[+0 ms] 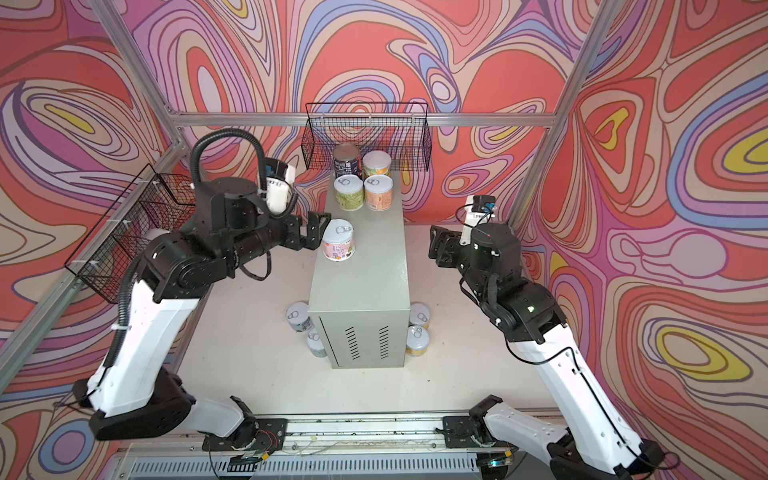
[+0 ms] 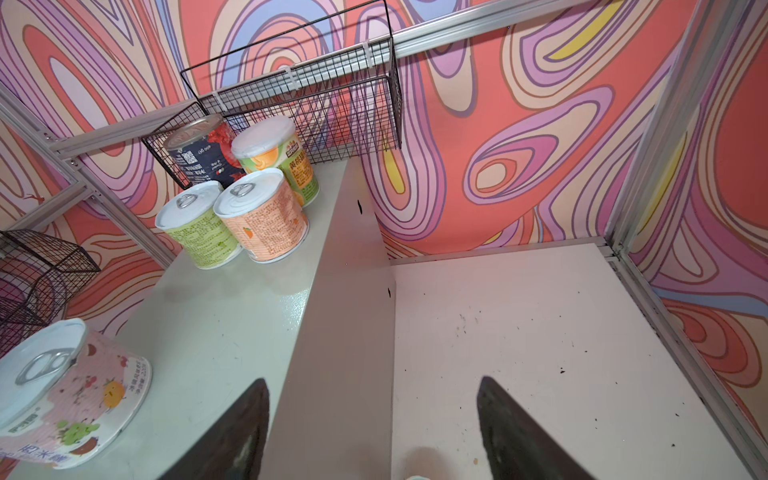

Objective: Place and organize the canned foods onto the counter

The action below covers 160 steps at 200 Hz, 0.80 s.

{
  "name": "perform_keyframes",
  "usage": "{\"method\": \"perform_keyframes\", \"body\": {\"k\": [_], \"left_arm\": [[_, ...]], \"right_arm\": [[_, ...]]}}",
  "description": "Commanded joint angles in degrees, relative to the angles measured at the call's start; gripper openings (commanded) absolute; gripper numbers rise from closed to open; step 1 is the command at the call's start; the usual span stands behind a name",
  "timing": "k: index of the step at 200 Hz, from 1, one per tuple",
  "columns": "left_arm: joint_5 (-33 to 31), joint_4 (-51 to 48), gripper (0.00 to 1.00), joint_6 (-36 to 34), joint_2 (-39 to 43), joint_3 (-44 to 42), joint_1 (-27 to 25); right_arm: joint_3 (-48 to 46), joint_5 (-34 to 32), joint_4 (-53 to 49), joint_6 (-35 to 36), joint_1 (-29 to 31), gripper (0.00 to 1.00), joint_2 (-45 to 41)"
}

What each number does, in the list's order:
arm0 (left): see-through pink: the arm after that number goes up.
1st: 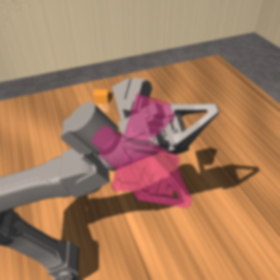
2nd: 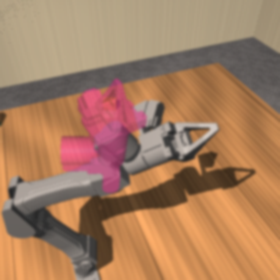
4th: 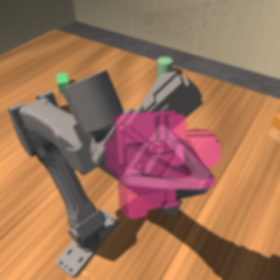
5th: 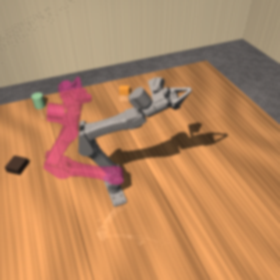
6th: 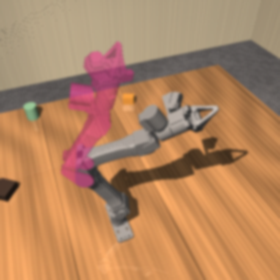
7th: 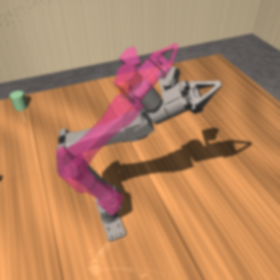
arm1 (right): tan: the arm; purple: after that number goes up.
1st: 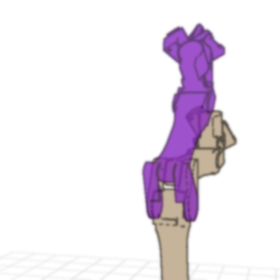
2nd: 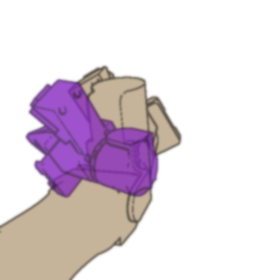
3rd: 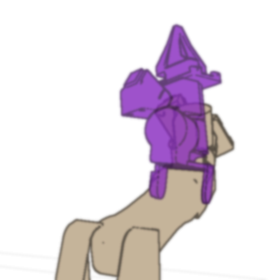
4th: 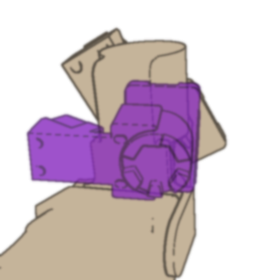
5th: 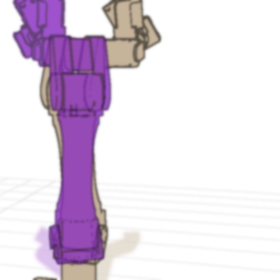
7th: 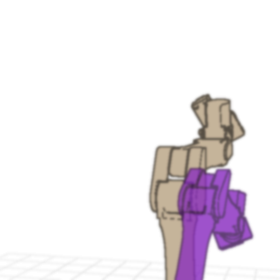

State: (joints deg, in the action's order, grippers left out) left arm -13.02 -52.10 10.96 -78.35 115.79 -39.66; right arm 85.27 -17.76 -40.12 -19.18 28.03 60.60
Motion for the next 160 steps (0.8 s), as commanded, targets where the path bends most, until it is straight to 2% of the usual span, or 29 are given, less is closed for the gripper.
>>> {"method": "perform_keyframes", "body": {"k": [1,17,50,61,75,100,160], "left_arm": [[-3.68,9.63,1.00,1.07,7.30,-8.05,0.28],[-1.86,7.71,1.00,1.21,9.88,-8.93,0.33],[0.46,1.21,1.00,2.18,9.88,-9.74,0.28],[0.67,0.46,1.00,2.98,10.07,-11.99,0.33],[4.23,2.04,1.00,4.02,11.08,-16.33,0.28],[10.01,4.12,0.89,6.87,12.04,-21.53,0.30],[9.15,7.90,0.72,6.81,12.29,-26.14,0.29]], "right_arm": [[-0.66,-0.30,-3.69,-1.14,-0.60,0.82,0.54],[-0.38,1.87,-3.89,-1.77,-1.78,0.82,1.41],[-0.69,9.58,-4.22,-4.28,-6.99,0.82,3.38],[-1.99,10.45,-3.83,-4.91,-7.27,0.81,3.39],[-3.16,10.46,-3.85,-5.86,-7.29,0.81,2.92],[-5.46,10.60,-3.61,-7.82,-7.29,0.80,0.94],[-6.30,9.71,-4.18,-7.26,-7.29,0.78,0.60]]}}
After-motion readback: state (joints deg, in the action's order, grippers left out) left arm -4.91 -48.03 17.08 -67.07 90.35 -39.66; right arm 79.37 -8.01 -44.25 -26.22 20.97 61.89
